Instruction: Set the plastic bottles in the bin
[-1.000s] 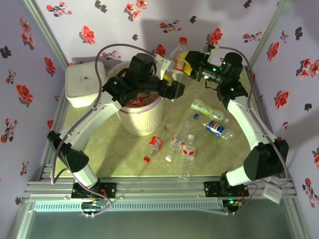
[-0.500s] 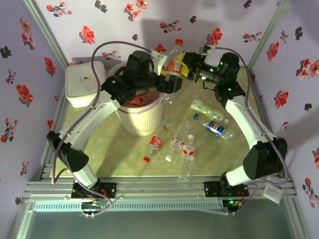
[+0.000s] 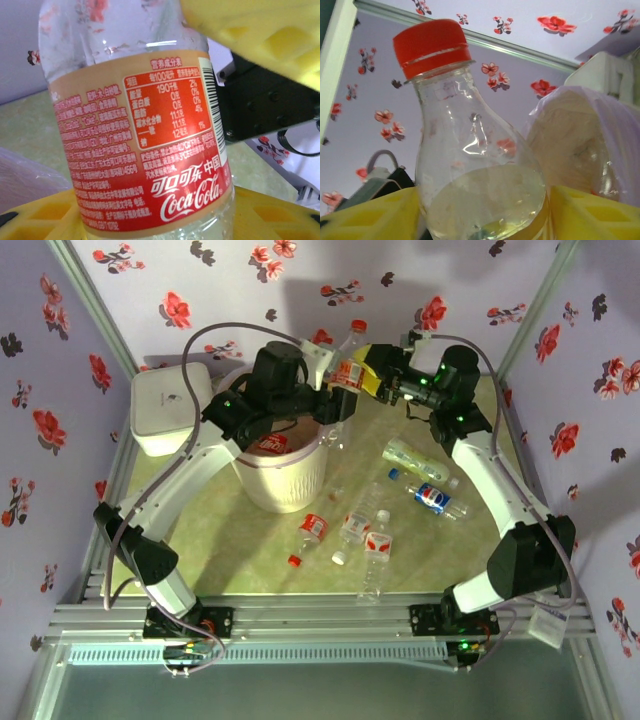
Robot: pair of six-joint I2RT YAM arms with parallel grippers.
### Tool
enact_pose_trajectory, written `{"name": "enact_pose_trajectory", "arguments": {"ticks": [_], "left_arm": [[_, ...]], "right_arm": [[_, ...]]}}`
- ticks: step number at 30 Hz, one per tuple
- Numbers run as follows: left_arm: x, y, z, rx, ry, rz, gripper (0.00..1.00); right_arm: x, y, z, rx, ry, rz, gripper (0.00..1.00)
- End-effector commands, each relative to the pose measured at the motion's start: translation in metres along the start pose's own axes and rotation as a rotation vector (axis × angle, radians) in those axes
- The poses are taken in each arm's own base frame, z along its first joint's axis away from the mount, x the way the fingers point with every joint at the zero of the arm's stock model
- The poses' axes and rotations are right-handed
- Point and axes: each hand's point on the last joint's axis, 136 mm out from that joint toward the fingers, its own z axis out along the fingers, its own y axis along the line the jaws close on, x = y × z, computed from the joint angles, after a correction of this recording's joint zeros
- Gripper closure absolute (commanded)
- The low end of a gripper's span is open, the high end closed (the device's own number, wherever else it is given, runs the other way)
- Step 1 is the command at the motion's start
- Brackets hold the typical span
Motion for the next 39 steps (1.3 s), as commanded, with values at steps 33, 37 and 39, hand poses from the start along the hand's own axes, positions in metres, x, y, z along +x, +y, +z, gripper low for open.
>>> {"name": "enact_pose_trajectory", "arguments": {"ticks": [33, 37, 39], "left_arm": [[0.117, 0.114, -0.065, -0.302, 0.386, 0.329, 0.71], [0.135, 0.112, -0.054, -0.239, 0.417, 0.341, 0.68], [0.14, 0.112, -0.049, -0.226, 0.435, 0.337, 0.64]], "right_arm": [[0.027, -0.142, -0.117, 0.623, -0.088, -0.059, 0.01], [0.028, -0.148, -0.117, 0.626, -0.087, -0.042, 0.01], [0.028, -0.149, -0.116, 0.624, -0.089, -0.036, 0.01]]}}
